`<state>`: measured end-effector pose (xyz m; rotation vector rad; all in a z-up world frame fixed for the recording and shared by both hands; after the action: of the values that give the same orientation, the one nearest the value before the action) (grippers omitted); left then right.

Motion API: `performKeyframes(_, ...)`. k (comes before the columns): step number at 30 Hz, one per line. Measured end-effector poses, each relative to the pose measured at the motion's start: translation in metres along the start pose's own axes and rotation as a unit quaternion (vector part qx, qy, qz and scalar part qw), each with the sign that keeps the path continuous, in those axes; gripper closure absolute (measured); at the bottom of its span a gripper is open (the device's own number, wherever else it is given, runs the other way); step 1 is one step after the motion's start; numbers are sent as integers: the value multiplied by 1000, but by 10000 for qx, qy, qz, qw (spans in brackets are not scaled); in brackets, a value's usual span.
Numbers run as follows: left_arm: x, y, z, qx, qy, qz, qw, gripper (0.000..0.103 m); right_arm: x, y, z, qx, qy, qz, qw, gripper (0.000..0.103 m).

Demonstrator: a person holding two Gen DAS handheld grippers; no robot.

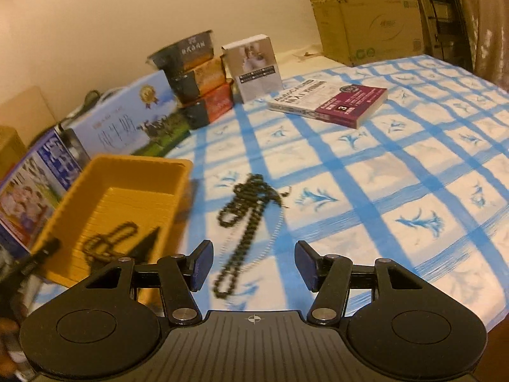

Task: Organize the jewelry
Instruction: 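Move the open right tool back over the remaining bead strands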

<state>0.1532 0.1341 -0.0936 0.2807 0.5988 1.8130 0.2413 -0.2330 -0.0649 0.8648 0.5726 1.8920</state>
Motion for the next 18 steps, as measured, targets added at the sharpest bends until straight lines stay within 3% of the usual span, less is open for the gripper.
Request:
performKeyframes(4, 1, 0, -1, 9, -13, 24, 10000, 97, -1, -11, -5, 37, 306, -168, 9994, 46)
performKeyframes(18, 2, -1, -1, 55, -42, 35, 10000, 97, -12, -54, 0, 288, 513, -298, 9978, 46)
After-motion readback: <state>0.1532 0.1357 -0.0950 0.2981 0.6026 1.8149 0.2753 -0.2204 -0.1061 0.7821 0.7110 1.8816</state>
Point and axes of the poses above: each gripper's, at about its wrist camera, not at the fingertips, and y roughly against the way its jaws point, x to its left, z to its top, the point moved 1 cm from there along -y, roughly the way its jaws point, and after that the axes turned 7 degrees about x, right-handed, at the moved point
